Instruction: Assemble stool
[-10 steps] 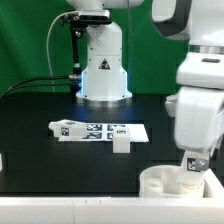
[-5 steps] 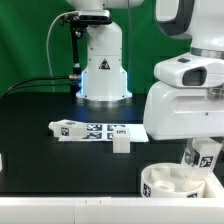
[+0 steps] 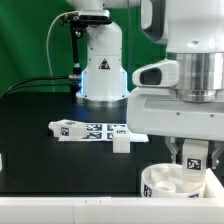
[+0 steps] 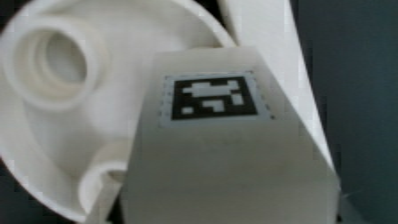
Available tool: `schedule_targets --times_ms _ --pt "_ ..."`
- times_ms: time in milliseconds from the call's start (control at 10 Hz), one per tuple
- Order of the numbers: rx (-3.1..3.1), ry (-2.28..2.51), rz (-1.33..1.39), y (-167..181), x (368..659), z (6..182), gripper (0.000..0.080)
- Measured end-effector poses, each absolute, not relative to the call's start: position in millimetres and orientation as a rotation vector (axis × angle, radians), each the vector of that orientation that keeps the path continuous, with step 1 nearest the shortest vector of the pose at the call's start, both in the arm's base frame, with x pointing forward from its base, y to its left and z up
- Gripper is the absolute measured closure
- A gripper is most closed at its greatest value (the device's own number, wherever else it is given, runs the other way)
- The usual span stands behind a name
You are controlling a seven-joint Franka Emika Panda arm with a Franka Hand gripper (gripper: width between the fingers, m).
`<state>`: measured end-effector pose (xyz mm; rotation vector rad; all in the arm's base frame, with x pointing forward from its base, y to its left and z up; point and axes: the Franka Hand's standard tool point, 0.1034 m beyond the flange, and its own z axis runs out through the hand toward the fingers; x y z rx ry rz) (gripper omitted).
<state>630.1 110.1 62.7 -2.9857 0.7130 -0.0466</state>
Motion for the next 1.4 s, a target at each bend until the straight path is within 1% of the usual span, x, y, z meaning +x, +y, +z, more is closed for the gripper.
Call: schedule_targets --times_ms 100,400,600,800,900,1100,1200,1300,1400 --pt "-2.982 0.735 -0.047 110 630 62.6 0.0465" --pt "-2.893 1.023 -0.036 106 631 62.3 0.0465" --pt "-2.622 1.529 -0.036 100 630 61.5 0.0465" --pt "-2.425 1.800 -0.034 98 625 61.3 0.0465" --pt "-2.409 1.816 -0.030 99 625 61.1 0.0465" --pt "-2.478 1.724 -0.034 100 625 60.7 0.0227" --pt "-2.553 1.628 -0.012 105 624 63.1 0.0227" --pt "-2.672 1.429 -0.009 108 626 69.4 0.0165" --pt "-2.782 1.207 0.001 110 625 77.4 0.0154"
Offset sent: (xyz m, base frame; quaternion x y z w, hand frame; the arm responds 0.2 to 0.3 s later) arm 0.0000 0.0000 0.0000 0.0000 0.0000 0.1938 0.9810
